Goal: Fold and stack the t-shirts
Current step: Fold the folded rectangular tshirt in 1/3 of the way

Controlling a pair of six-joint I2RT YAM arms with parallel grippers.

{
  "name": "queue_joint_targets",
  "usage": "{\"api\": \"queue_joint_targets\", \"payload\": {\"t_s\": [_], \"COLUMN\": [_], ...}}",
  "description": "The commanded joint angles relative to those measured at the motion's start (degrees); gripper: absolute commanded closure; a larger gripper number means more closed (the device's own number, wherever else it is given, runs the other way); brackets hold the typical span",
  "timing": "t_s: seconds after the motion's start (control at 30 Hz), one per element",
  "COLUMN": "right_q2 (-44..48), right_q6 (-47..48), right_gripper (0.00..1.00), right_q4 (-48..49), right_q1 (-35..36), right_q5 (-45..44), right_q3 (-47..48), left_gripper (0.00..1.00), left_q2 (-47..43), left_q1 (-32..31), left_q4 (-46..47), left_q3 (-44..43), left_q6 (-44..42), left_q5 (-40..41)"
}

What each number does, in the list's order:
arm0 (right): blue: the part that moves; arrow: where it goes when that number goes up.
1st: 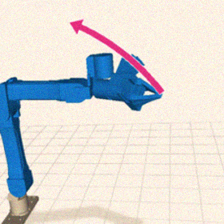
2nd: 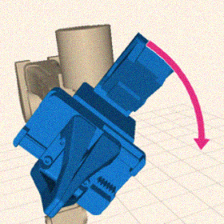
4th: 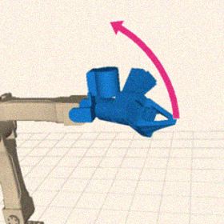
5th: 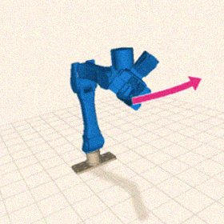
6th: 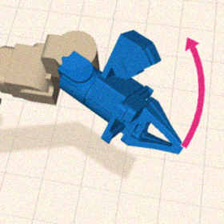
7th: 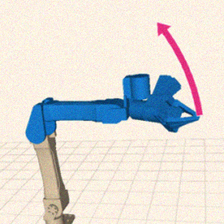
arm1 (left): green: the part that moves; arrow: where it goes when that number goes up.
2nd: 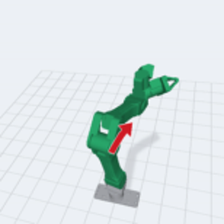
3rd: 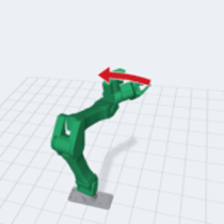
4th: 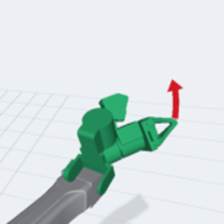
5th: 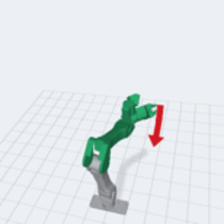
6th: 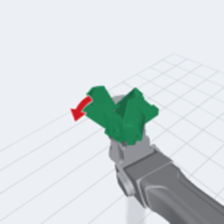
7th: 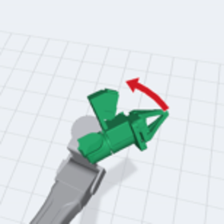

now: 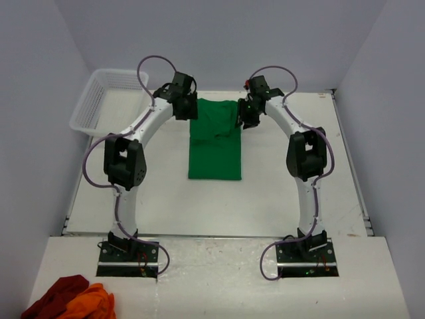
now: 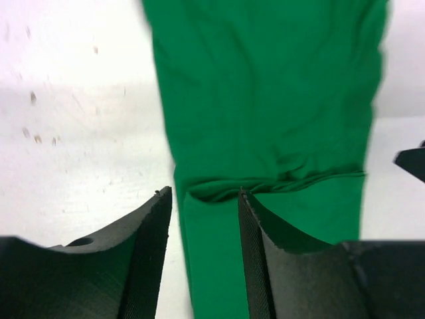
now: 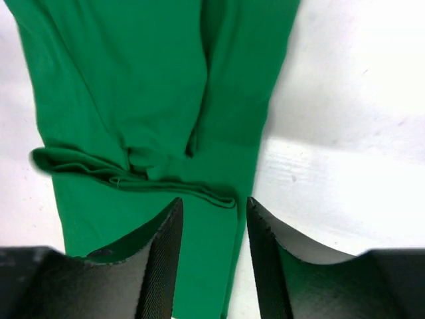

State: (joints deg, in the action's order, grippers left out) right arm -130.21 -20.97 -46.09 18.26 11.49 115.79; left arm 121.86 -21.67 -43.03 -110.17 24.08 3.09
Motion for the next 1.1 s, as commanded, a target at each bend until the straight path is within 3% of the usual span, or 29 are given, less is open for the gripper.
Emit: {"api": "queue_joint_targets", "payload": {"t_s": [0.0,0.1,0.17,0.23,0.3,0.37,0.43,0.53,0.8,1.07], "right_q2": [1.79,5.30,10.03,14.79,21.89,24.91,27.90,32.47,38.89,36.00], "right_q6": [3.56,3.57,2.96,2.08,-0.02,-0.73,-1.61,-2.75,-4.78,-6.89], "right_gripper": [0.54,0.45,0.46,0.61,1.00,1.00,0.79,0.58,0.52,0.51], "right_q4": [-4.02,-4.18,-3.14,0.45,7.13,9.60,9.79,11.97,21.21,26.57], "right_q1": [-0.77,-0.77,-0.68,-0.42,-0.42,-0.33,0.11,1.95,3.53,5.11], "right_q5": [-0.94,-2.17,-1.64,-0.16,3.08,6.08,5.84,4.34,9.16,9.79], "right_q3": [6.91,5.25,-0.27,-11.12,-21.76,-26.47,-32.25,-40.51,-58.20,-62.18], "left_gripper": [0.53,0.52,0.53,0.63,0.87,1.00,1.00,1.00,0.87,0.84], "left_q2": [-4.52,-9.96,-12.77,-14.54,-15.86,-16.22,-18.14,-22.44,-33.17,-36.08], "left_q1": [0.40,0.23,0.14,0.14,-0.04,-0.21,-0.91,-1.62,-1.62,-1.71], "left_q4": [1.97,4.70,6.90,9.00,11.54,12.17,12.52,12.62,13.76,14.11], "left_q3": [-4.37,3.95,8.28,14.00,18.91,22.61,25.25,30.53,43.54,47.76], "left_q6": [-2.02,-0.26,0.88,1.23,2.55,3.34,4.05,4.31,5.98,5.81], "left_q5": [-0.88,-5.97,-9.31,-12.13,-15.30,-18.46,-18.30,-14.45,-13.11,-13.73]}}
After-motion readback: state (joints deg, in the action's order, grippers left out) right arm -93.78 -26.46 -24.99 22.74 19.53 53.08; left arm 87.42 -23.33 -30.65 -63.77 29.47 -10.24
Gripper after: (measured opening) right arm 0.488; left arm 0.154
